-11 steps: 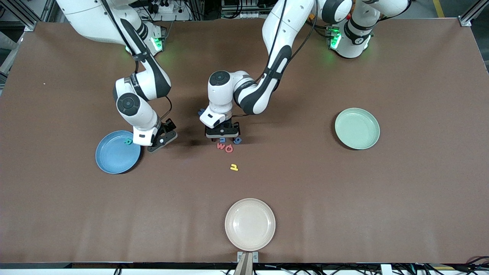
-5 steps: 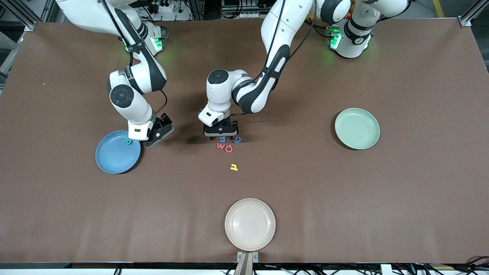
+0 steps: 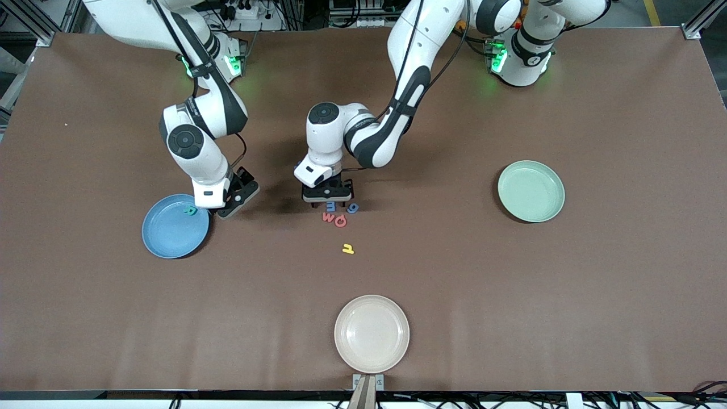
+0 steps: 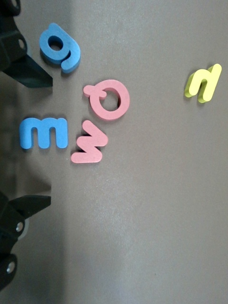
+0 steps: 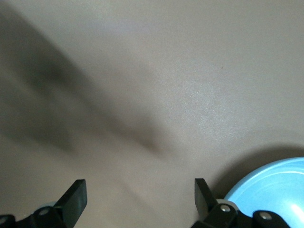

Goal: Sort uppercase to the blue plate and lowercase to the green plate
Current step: 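Lower the left gripper onto the blue letter E and grasp it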

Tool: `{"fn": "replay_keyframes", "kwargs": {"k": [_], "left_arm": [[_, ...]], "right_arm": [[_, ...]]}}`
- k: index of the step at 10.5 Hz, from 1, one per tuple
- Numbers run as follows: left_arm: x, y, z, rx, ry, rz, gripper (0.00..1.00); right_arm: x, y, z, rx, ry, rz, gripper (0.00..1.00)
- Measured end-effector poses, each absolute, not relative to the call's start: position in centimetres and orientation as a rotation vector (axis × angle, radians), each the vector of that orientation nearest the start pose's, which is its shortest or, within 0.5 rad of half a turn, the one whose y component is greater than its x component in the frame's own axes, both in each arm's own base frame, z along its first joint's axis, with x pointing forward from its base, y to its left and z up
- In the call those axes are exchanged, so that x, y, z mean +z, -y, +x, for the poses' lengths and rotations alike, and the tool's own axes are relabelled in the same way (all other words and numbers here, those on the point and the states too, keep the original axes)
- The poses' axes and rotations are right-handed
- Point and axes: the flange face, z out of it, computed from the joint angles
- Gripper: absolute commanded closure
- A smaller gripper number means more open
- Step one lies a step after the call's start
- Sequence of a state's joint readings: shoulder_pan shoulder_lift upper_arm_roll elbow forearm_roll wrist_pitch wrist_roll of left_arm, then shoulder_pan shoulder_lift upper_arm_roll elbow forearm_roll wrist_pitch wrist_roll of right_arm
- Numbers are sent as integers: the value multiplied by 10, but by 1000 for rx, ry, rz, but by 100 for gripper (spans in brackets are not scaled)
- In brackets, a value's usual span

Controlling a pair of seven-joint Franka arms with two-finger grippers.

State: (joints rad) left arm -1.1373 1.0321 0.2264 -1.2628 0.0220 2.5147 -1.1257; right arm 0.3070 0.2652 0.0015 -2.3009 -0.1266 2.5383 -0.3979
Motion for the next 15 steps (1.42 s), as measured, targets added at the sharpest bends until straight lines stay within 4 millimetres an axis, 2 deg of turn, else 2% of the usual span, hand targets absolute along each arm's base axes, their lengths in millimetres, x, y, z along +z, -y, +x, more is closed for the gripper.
{"fn": "replay_keyframes", "kwargs": {"k": [1,2,3,4,7,15], "left_arm": [[159,636,431,-472,108,-3207,0],[158,636,431,-472,108,-3206,7],[158,636,431,-471,117,-3207,57],[159,635,431,-471,157,-3208,98],[160,635,432,-473,229,-3211,100],[167,635,432,-434,244,-3170,100]], "right_arm": [[230,-160,501,50,1266,-2951,0],[230,-159,501,50,1265,-2952,0],[229,-158,501,50,1264,-2953,0],[229,-158,501,51,1263,-2953,0],[229,-155,502,52,1257,-2956,0],[228,-152,502,56,1250,-2959,0]]}}
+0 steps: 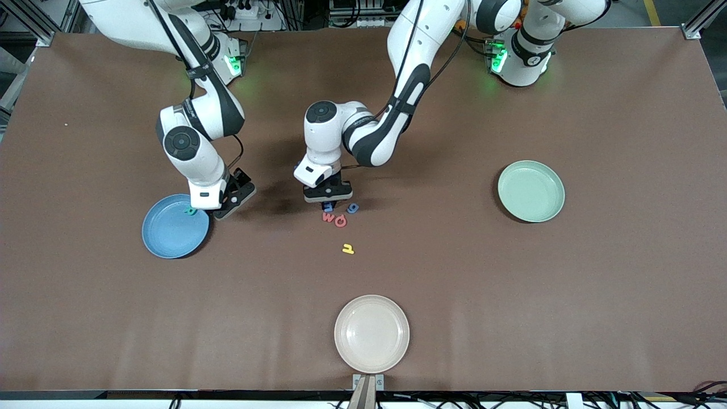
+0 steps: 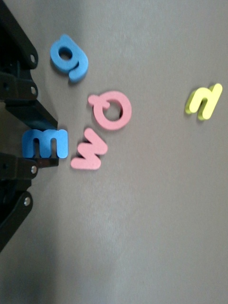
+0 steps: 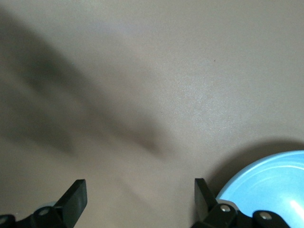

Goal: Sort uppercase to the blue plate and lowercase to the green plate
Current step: 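Lower the left gripper onto the blue letter E and grasp it, then carry the E to the green plate while the right gripper reaches letters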

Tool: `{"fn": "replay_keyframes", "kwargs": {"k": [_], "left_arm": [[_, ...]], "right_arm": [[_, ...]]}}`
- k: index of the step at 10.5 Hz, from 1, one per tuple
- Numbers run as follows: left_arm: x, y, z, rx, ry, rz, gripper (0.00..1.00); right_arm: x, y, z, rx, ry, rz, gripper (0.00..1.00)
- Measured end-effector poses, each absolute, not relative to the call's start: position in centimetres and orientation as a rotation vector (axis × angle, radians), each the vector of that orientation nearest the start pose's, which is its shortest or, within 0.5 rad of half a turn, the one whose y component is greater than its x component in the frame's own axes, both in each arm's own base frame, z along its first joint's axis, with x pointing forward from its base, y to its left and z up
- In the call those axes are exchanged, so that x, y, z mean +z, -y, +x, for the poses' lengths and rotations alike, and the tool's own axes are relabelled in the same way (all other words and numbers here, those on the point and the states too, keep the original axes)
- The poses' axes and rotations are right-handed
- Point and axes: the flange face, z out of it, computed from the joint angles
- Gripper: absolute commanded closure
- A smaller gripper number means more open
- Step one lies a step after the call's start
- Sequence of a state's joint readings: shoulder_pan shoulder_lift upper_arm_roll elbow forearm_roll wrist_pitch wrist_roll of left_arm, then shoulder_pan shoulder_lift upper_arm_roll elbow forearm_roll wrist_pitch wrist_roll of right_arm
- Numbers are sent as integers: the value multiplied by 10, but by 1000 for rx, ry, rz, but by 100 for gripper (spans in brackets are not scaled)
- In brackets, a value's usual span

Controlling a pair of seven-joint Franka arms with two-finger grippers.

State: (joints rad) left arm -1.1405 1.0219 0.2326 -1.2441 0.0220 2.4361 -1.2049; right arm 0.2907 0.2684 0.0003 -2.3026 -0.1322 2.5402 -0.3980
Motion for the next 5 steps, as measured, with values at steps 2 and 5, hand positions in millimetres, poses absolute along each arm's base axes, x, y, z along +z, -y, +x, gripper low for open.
{"fn": "replay_keyframes", "kwargs": {"k": [2,5], "left_arm": [[177,629,434,-383,266,-3114,100],[226,619,448,-347,327,-3078,100]], "right_arm": [[228,-152,502,55,1252,-2959,0],[228,-154,502,54,1274,-2952,0]]}}
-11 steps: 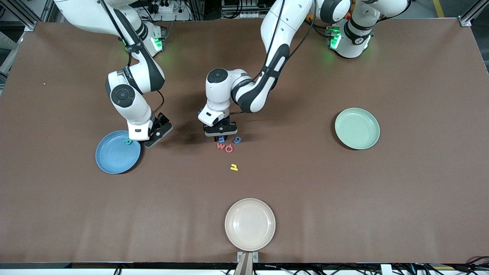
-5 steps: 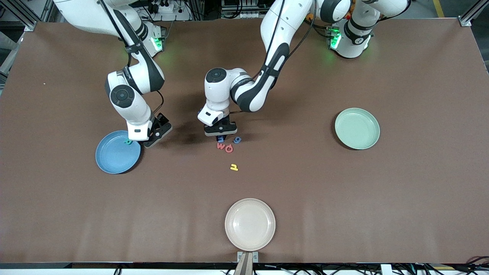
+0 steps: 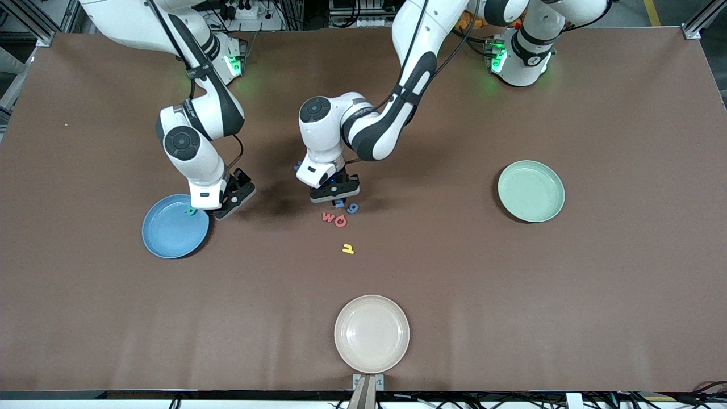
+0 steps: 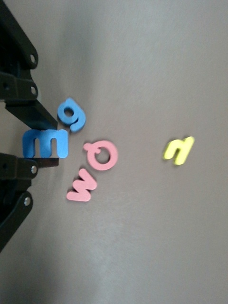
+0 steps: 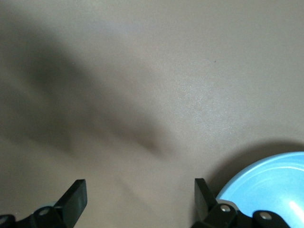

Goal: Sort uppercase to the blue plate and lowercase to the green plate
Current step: 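Carry the E to the green plate while the right gripper reaches letters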

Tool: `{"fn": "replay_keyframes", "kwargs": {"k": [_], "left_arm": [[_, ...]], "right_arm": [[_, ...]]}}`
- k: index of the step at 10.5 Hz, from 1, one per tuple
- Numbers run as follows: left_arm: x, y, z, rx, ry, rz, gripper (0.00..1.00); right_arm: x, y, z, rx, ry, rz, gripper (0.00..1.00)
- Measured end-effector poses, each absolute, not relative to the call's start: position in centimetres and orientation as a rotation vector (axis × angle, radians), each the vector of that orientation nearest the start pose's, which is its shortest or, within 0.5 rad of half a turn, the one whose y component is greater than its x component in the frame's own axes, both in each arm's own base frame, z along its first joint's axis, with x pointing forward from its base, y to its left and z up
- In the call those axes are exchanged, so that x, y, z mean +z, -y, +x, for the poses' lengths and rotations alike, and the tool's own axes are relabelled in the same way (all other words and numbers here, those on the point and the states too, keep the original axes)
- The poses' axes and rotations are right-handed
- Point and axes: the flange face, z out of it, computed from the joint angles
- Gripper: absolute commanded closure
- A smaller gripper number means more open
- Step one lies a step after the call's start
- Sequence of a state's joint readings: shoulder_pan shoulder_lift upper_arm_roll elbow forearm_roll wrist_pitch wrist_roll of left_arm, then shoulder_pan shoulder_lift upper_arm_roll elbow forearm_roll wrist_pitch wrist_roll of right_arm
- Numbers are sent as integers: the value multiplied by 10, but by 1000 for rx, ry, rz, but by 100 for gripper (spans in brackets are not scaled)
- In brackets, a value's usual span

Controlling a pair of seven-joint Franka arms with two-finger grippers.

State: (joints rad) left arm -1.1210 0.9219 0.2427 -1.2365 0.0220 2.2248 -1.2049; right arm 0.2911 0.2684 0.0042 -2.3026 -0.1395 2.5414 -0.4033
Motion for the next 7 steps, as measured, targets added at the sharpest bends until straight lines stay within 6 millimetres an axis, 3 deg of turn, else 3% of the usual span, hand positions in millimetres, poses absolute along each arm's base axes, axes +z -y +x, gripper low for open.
{"fn": "replay_keyframes", "kwargs": {"k": [3,5,7], "left_arm": [[273,591,473,-290,425,-3023,100],[289,550,508,-236,533,-2964,100],[291,496,549,-190,615,-2930,100]], "right_arm": [[224,-194,489,24,1393,-2881,1],[213,-225,474,-8,1471,-2818,1],[195,-250,460,-18,1506,-2773,2]]}}
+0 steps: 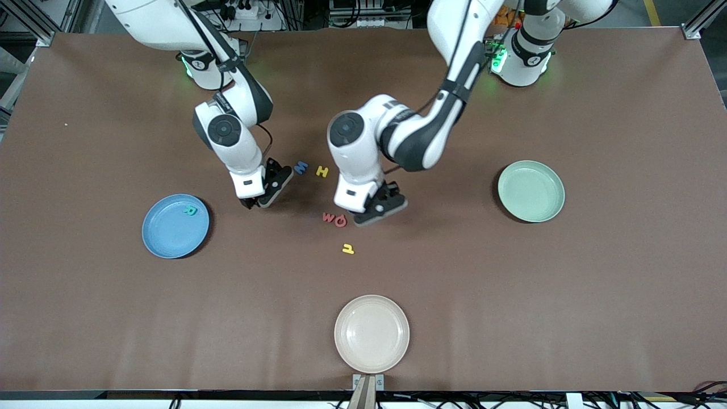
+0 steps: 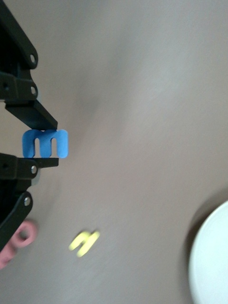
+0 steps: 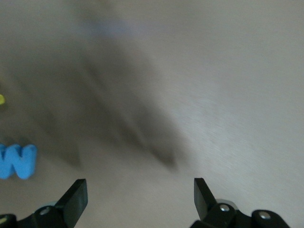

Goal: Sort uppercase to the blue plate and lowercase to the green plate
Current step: 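Carry the E to the green plate while the right gripper reaches letters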

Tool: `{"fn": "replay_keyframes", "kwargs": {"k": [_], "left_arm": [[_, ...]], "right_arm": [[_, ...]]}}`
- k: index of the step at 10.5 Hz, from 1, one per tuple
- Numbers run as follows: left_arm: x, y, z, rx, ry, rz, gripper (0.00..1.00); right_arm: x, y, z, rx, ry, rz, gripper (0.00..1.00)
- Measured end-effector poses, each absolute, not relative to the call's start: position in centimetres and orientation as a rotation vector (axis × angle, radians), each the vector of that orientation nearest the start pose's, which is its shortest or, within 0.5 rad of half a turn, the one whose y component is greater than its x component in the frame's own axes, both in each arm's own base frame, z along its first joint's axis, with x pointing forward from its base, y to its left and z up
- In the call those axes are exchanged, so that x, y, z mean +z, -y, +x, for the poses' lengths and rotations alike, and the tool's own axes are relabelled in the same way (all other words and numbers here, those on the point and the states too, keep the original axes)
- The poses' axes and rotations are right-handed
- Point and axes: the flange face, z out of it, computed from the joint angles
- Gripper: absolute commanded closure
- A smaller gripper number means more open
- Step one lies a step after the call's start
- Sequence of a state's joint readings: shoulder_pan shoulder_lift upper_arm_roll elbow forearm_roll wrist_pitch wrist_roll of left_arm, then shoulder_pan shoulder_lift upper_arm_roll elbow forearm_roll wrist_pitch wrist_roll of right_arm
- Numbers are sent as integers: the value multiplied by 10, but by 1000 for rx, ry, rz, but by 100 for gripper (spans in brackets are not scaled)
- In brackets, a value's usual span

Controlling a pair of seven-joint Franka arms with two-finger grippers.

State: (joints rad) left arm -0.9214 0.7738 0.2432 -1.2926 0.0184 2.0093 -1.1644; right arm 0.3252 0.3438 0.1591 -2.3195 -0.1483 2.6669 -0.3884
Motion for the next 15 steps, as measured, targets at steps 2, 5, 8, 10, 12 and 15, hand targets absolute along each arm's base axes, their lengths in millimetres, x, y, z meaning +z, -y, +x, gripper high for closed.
{"fn": "replay_keyframes", "kwargs": {"k": [2,5,8,10,12,15], "left_arm": [[299,433,577,-125,644,-2913,100],[320,327,585,-27,638,-2920,100],[310,213,581,126,564,-2919,100],[292,155,578,228,535,-2906,100],[274,117,570,348,505,-2882,100],[251,91,559,507,442,-2846,100]], "right_arm": [[184,-275,443,-3,1476,-2763,1],[183,-295,428,21,1472,-2751,2],[181,-304,416,78,1503,-2732,2],[178,-305,410,99,1513,-2725,4],[175,-309,402,113,1522,-2714,4],[177,-330,383,121,1485,-2716,4]]}}
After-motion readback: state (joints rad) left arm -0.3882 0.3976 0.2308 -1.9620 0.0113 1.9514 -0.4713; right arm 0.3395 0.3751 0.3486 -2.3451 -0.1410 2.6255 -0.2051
